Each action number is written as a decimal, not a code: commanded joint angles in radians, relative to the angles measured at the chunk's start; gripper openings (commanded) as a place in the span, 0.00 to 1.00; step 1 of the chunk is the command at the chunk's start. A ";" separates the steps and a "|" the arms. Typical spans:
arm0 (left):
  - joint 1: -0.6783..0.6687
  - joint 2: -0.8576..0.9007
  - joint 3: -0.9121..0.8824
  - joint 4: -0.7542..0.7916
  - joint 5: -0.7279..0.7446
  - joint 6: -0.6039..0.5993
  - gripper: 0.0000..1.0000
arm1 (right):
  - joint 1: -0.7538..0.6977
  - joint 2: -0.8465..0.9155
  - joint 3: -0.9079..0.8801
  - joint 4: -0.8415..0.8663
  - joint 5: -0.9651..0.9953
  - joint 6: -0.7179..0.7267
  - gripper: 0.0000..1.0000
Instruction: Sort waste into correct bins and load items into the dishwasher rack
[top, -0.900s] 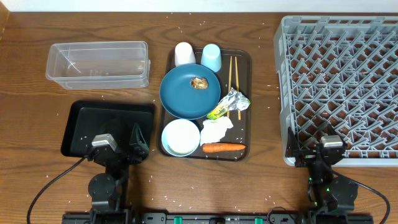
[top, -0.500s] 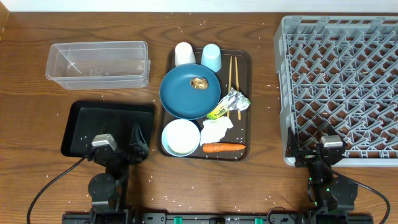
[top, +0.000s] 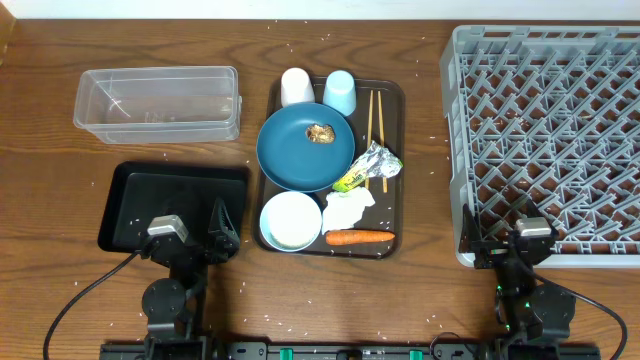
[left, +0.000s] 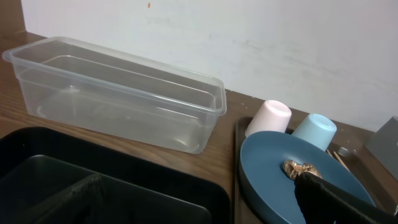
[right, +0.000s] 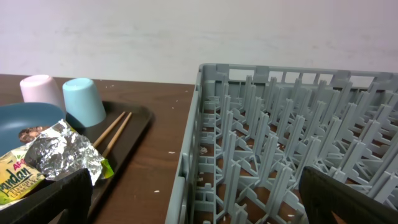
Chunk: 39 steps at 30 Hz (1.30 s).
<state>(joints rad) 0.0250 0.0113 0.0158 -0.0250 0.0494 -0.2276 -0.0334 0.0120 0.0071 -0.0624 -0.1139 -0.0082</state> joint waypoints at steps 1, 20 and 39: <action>-0.003 -0.005 -0.012 -0.045 -0.012 0.018 0.98 | 0.015 -0.006 -0.002 -0.003 0.005 -0.001 0.99; -0.003 -0.005 -0.012 -0.045 -0.012 0.017 0.98 | 0.015 -0.006 -0.002 -0.003 0.005 0.000 0.99; -0.003 -0.003 -0.011 -0.024 0.219 -0.245 0.98 | 0.015 -0.006 -0.002 -0.003 0.005 0.000 0.99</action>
<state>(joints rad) 0.0250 0.0113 0.0154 -0.0181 0.1055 -0.3222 -0.0334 0.0120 0.0071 -0.0624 -0.1139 -0.0082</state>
